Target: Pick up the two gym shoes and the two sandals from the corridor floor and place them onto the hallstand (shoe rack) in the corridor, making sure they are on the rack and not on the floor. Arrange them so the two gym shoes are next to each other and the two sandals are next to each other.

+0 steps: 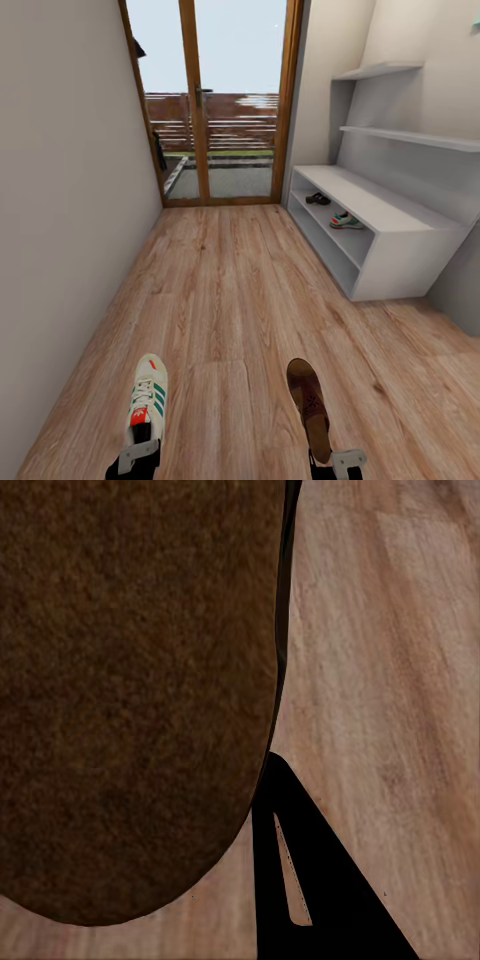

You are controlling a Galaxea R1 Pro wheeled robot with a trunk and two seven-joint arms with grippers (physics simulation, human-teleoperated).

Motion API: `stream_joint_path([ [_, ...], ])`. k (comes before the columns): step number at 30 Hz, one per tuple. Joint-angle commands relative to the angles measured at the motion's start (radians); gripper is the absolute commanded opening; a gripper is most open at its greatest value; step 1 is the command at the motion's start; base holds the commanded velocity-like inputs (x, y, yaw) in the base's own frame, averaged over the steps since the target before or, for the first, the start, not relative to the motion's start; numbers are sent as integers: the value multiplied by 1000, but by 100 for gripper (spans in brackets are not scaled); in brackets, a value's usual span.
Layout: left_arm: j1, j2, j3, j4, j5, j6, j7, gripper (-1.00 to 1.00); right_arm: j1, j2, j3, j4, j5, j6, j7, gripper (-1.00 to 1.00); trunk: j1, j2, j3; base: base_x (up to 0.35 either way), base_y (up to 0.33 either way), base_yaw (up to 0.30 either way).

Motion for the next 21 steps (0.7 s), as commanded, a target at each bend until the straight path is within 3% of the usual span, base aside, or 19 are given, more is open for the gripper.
stream_joint_path([
  [1,0,-1,2,0,3,-3,1,-100,-1,0,5,0,7,0,-10,-100,0,0,-1,340,0,0],
  [21,0,-1,1,1,3,-3,-2,-100,-1,0,5,0,7,0,-10,-100,0,0,-1,340,0,0],
])
